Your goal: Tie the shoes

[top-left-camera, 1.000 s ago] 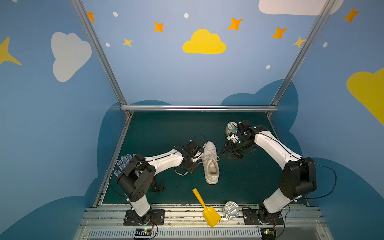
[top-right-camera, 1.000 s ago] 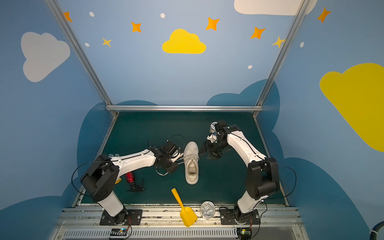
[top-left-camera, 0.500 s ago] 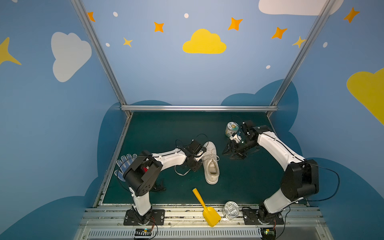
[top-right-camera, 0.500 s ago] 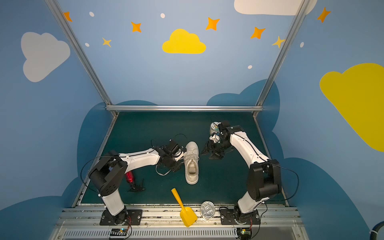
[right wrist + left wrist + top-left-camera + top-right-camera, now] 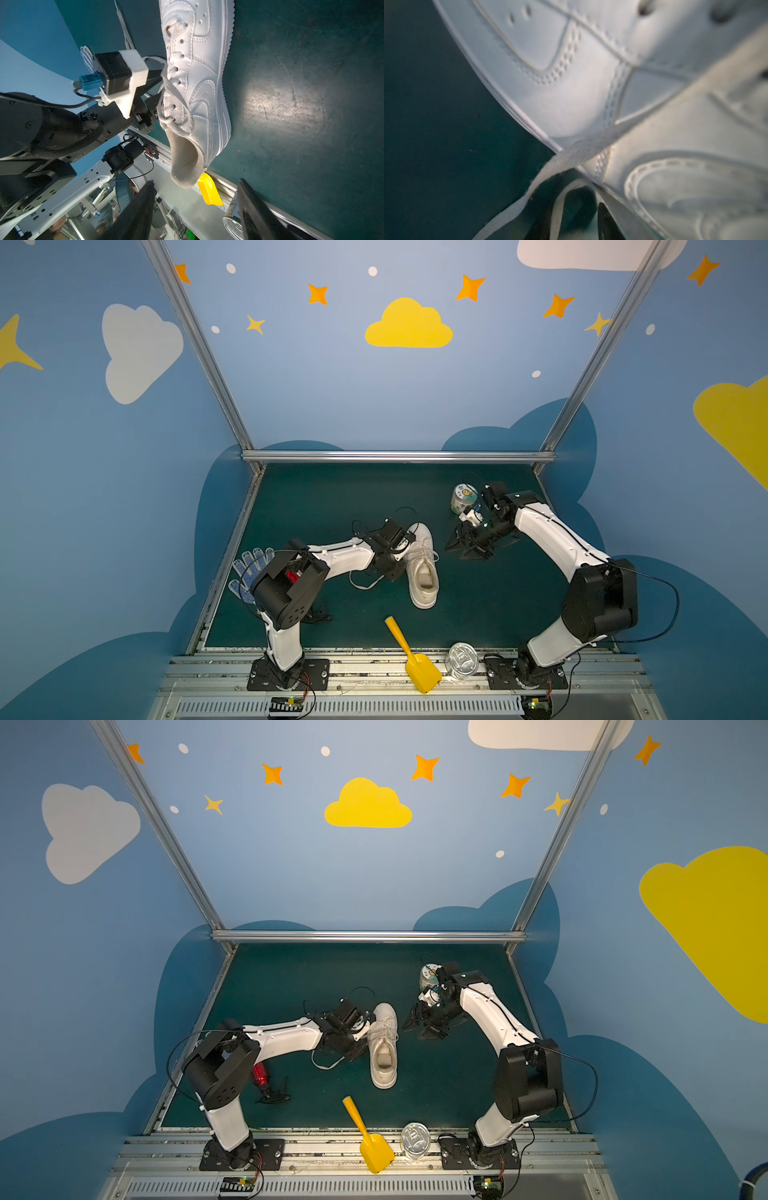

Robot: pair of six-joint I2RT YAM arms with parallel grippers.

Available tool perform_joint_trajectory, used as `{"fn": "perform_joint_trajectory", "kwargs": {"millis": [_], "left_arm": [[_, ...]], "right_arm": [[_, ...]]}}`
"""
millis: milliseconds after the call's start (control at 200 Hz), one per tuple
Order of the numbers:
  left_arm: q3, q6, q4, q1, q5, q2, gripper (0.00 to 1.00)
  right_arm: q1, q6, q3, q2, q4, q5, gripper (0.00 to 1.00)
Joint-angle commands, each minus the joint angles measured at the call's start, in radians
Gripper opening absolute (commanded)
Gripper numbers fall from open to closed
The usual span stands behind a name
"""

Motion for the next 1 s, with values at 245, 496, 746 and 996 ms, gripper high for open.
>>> {"fn": "perform_joint_trajectory", "kwargs": {"millis": [245,496,746,996], "left_arm": [[-0.063,0.018,-0.003,-0.037,-0.143,0.019,0.31],[-0.096,0.018,0.025,-0.046,-0.121,-0.002,0.03],[-0.112,0.013,-0.012,-0.048,-0.100,-0.114,0.03],[-0.116,-0.019,-0.035,-0.049,-0.039,-0.249,0.03]], "right_arm": [[-0.003,-0.008,0.020,-0.024,-0.033,-0.011,0.63],[-0.003,-0.010,0.015,-0.030,-0.038,-0.005,0.63],[-0.004,-0.008,0.010,-0.030,-0.032,-0.008,0.62],[-0.005,-0.011,0.009,-0.029,-0.026,-0.015,0.62]]}}
